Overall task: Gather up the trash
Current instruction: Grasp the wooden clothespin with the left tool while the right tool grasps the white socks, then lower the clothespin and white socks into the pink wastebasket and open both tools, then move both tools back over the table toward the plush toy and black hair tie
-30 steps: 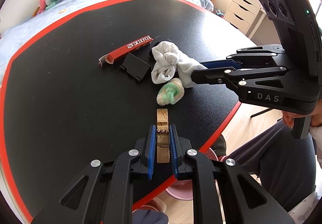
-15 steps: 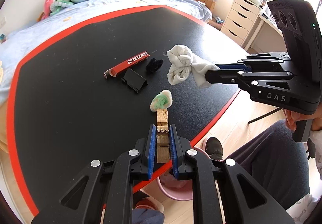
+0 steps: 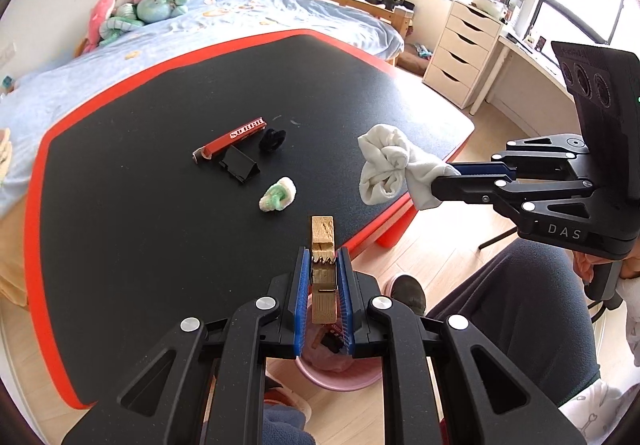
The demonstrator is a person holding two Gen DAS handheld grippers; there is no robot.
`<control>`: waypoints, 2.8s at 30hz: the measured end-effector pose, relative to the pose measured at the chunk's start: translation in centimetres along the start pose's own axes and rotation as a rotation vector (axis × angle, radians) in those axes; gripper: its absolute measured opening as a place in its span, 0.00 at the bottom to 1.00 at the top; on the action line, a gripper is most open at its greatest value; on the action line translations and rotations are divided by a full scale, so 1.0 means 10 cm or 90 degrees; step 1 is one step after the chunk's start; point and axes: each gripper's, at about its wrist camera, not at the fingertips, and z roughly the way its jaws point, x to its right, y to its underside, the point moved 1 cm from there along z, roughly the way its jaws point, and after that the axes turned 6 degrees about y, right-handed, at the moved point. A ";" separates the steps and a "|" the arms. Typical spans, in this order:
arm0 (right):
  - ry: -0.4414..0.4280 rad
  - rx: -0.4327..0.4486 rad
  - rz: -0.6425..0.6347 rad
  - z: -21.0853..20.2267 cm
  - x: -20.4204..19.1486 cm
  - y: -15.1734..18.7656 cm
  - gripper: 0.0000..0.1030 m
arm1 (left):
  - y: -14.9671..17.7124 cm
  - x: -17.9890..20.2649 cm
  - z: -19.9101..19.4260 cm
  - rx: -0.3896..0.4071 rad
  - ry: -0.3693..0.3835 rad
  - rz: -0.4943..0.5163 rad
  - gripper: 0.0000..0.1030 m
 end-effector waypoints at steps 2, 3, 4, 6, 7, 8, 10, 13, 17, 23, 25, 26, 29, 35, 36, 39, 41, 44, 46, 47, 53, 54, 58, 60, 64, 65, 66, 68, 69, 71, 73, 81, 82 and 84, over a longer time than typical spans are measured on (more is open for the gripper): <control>0.001 -0.003 0.002 -0.07 -0.02 0.08 0.11 | 0.02 0.05 -0.02 0.004 0.003 0.001 0.14; 0.002 -0.005 0.001 -0.09 -0.03 0.13 0.11 | 0.04 0.08 -0.04 0.005 0.003 0.002 0.14; 0.002 -0.008 0.001 -0.12 -0.04 0.17 0.11 | 0.06 0.10 -0.05 0.005 0.005 0.003 0.14; 0.002 -0.014 0.000 -0.17 -0.07 0.27 0.11 | 0.09 0.15 -0.06 0.005 0.008 0.004 0.14; 0.001 -0.017 -0.001 -0.19 -0.08 0.32 0.11 | 0.12 0.18 -0.07 0.004 0.009 0.005 0.14; -0.001 -0.020 0.000 -0.20 -0.09 0.36 0.11 | 0.15 0.20 -0.08 0.004 0.010 0.005 0.14; -0.003 -0.027 0.002 -0.22 -0.10 0.45 0.11 | 0.19 0.23 -0.09 0.001 0.012 0.005 0.14; -0.008 -0.036 0.005 -0.24 -0.14 0.56 0.11 | 0.27 0.30 -0.09 -0.003 0.015 0.003 0.14; -0.012 -0.043 0.008 -0.25 -0.16 0.65 0.11 | 0.36 0.38 -0.08 -0.015 0.021 0.006 0.14; -0.019 -0.046 0.010 -0.27 -0.20 0.71 0.11 | 0.40 0.44 -0.10 -0.021 0.025 0.010 0.14; -0.022 -0.046 0.008 -0.28 -0.21 0.71 0.12 | 0.40 0.46 -0.10 -0.020 0.029 0.011 0.14; -0.023 -0.045 0.010 -0.28 -0.20 0.70 0.15 | 0.39 0.47 -0.10 -0.021 0.028 0.010 0.14; -0.018 -0.045 0.013 -0.27 -0.16 0.68 0.38 | 0.38 0.45 -0.10 -0.017 0.016 0.012 0.27; 0.007 -0.034 0.026 -0.27 -0.12 0.67 0.87 | 0.34 0.39 -0.16 0.011 0.002 0.003 0.87; 0.009 -0.035 0.028 -0.26 -0.11 0.67 0.89 | 0.34 0.39 -0.16 0.009 0.002 0.001 0.88; 0.007 -0.036 0.031 -0.25 -0.11 0.68 0.91 | 0.36 0.37 -0.17 0.009 -0.002 -0.003 0.92; 0.008 -0.036 0.033 -0.24 -0.11 0.68 0.93 | 0.37 0.35 -0.18 0.009 -0.005 -0.006 0.92; 0.003 -0.038 0.040 -0.23 -0.11 0.69 0.95 | 0.37 0.34 -0.18 0.009 -0.008 -0.010 0.92; 0.001 -0.041 0.045 -0.23 -0.10 0.69 0.95 | 0.37 0.33 -0.18 0.009 -0.011 -0.012 0.92; -0.001 -0.041 0.047 -0.22 -0.10 0.69 0.96 | 0.36 0.33 -0.18 0.009 -0.011 -0.013 0.92; 0.001 -0.039 0.045 -0.20 -0.10 0.65 0.96 | 0.34 0.29 -0.20 0.014 -0.014 -0.021 0.92; 0.002 -0.036 0.046 -0.21 -0.09 0.63 0.96 | 0.33 0.28 -0.20 0.015 -0.015 -0.022 0.92; 0.001 -0.025 0.045 -0.22 -0.06 0.54 0.96 | 0.28 0.25 -0.21 0.016 -0.019 -0.023 0.92; 0.002 -0.017 0.040 -0.24 -0.06 0.47 0.96 | 0.25 0.22 -0.21 0.018 -0.020 -0.023 0.92; 0.005 -0.001 0.033 -0.24 -0.02 0.28 0.96 | 0.16 0.17 -0.19 0.020 -0.023 -0.020 0.92; 0.006 0.003 0.031 -0.22 -0.01 0.23 0.96 | 0.14 0.16 -0.19 0.020 -0.025 -0.019 0.92; 0.008 0.006 0.029 -0.21 0.01 0.17 0.96 | 0.12 0.14 -0.18 0.021 -0.027 -0.018 0.92; 0.010 0.009 0.027 -0.16 0.03 0.08 0.96 | 0.07 0.10 -0.15 0.022 -0.029 -0.019 0.92; 0.011 0.010 0.026 -0.13 0.05 0.03 0.96 | 0.04 0.08 -0.13 0.022 -0.031 -0.019 0.92; 0.012 0.011 0.022 -0.07 0.07 -0.06 0.96 | 0.00 0.04 -0.10 0.021 -0.033 -0.021 0.92; 0.013 0.008 0.018 0.01 0.09 -0.15 0.96 | -0.05 -0.01 -0.04 0.019 -0.034 -0.024 0.92; 0.017 -0.015 0.005 0.44 0.21 -0.44 0.96 | -0.20 -0.20 0.20 0.004 -0.035 -0.031 0.92; 0.017 -0.019 0.003 0.50 0.22 -0.47 0.96 | -0.21 -0.22 0.24 0.001 -0.034 -0.032 0.92; 0.018 -0.028 -0.002 0.63 0.24 -0.52 0.96 | -0.24 -0.27 0.32 -0.004 -0.032 -0.034 0.92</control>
